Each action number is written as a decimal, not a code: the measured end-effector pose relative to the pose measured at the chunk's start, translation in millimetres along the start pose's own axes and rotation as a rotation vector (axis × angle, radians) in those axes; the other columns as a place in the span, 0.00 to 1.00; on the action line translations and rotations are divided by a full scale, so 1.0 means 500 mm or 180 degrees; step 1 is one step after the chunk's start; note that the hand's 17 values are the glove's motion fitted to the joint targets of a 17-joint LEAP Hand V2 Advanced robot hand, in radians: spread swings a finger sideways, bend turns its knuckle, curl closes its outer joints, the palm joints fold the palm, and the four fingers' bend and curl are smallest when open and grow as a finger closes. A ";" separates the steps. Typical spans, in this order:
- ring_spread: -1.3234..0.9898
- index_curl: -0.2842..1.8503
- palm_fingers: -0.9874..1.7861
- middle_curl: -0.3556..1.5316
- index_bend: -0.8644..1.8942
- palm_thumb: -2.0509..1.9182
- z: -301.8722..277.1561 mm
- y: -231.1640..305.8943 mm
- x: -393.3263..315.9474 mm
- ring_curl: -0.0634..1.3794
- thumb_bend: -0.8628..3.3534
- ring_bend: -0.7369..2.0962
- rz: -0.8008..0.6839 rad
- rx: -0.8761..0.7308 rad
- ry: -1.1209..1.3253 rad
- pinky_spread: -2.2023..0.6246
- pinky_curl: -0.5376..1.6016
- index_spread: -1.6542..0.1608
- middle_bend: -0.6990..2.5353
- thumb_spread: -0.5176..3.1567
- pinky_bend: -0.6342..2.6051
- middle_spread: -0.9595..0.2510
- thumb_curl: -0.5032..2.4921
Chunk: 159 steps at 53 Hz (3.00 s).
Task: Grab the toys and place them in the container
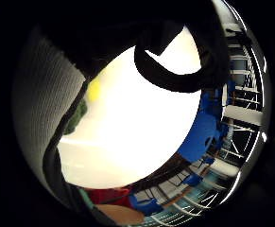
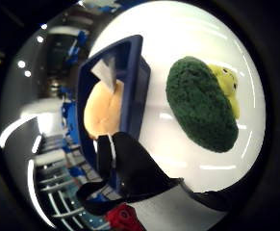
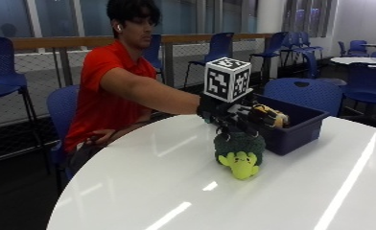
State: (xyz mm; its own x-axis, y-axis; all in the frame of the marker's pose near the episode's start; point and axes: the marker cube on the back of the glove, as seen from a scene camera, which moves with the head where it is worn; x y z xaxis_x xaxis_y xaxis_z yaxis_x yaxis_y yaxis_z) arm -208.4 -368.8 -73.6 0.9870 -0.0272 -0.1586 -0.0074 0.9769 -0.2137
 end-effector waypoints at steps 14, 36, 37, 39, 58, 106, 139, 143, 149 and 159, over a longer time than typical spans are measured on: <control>0.60 0.21 0.27 0.32 0.35 0.49 0.048 -0.029 0.010 0.24 0.18 0.32 0.0070 -0.0138 0.0037 0.83 0.41 0.74 0.26 0.40 0.53 0.75 0.23; 0.60 0.21 0.27 0.32 0.35 0.50 0.113 -0.048 -0.002 0.22 0.19 0.32 0.0035 -0.0345 -0.0005 0.83 0.41 0.74 0.26 0.42 0.53 0.75 0.23; 0.60 0.21 0.27 0.32 0.35 0.50 0.118 -0.049 -0.003 0.22 0.19 0.32 0.0036 -0.0375 0.0003 0.83 0.41 0.74 0.26 0.42 0.53 0.75 0.23; 0.60 0.21 0.28 0.31 0.35 0.50 0.127 -0.050 -0.004 0.22 0.19 0.32 0.0040 -0.0435 0.0013 0.83 0.41 0.74 0.26 0.42 0.54 0.75 0.24; 0.60 0.20 0.31 0.31 0.35 0.52 0.172 -0.060 -0.010 0.23 0.20 0.34 0.0074 -0.0616 0.0251 0.82 0.43 0.73 0.26 0.44 0.59 0.77 0.25; 0.35 0.33 0.75 0.45 0.44 0.68 0.085 0.011 -0.017 0.37 0.25 0.54 0.0033 0.0086 0.0295 0.63 0.41 0.70 0.41 0.41 0.47 0.46 0.39; 0.33 0.44 0.72 0.55 0.41 0.69 -0.223 0.095 -0.359 0.41 0.24 0.55 -0.0693 0.0647 0.0339 0.61 0.43 0.67 0.40 0.32 0.48 0.39 0.47; 0.33 0.45 0.72 0.56 0.41 0.69 -0.222 0.105 -0.410 0.41 0.23 0.55 -0.0823 0.0668 0.0360 0.61 0.43 0.67 0.40 0.32 0.48 0.39 0.48; 0.33 0.47 0.71 0.58 0.40 0.69 -0.229 0.119 -0.481 0.41 0.23 0.54 -0.0916 0.0780 0.0328 0.61 0.43 0.66 0.39 0.31 0.49 0.38 0.49; 0.33 0.49 0.62 0.59 0.35 0.68 -0.218 0.142 -0.534 0.40 0.22 0.51 -0.1361 0.0799 0.0154 0.62 0.45 0.66 0.37 0.33 0.52 0.37 0.49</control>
State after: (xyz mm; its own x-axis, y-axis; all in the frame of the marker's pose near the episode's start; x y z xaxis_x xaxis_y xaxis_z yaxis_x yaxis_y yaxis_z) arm -489.8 -315.4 -151.6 0.8846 -0.4404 -0.1533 0.4410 0.8969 -0.0315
